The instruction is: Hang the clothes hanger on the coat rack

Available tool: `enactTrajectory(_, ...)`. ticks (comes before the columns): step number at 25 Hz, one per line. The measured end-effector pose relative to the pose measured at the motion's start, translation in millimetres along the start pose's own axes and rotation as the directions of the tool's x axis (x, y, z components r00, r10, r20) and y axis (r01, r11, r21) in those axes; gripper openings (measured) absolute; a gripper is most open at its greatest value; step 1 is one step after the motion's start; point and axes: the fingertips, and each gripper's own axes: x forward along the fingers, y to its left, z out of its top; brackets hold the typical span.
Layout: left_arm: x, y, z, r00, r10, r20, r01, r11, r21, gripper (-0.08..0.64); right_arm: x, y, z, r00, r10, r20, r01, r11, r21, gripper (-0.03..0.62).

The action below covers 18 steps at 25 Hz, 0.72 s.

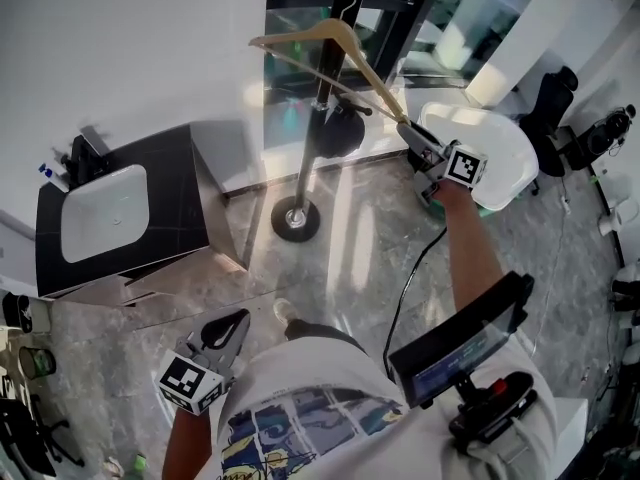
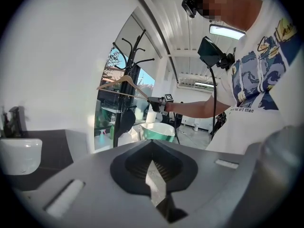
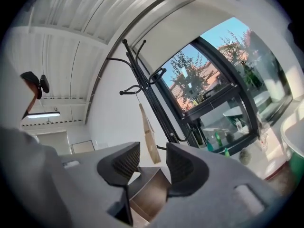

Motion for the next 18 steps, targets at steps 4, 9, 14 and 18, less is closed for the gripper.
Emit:
enactTrajectory(4,-5.3,-9.2,-0.4,1.000,-0.015,-0.004,0.015,1.000,0.004,0.003,-29.8,2.6,-23.2,0.998,-0.063,-0.014,0.062,0.998,-0.020,0.161)
enactTrajectory(9,-10.7,-22.1,-5.4,1.000,-0.030,-0.007,0.030,1.000,0.007,0.003,-55.5,19.7,-67.3,0.987,-0.146,-0.062,0.141,0.987,-0.079,0.161)
enactTrajectory(14,-14.2,-44.2,-9.1,0.999,-0.039,-0.018,0.040,0.999,0.011,0.003,-77.6,51.9,-106.7,0.974,-0.198,-0.109,0.178,0.970,-0.165,0.161)
enactTrajectory(18,-19.2,-60.4,-12.8,0.999,-0.039,-0.018,0.039,0.999,0.010,0.003,-89.7,92.0,-136.7,0.968,-0.210,-0.138,0.179,0.961,-0.211,0.158)
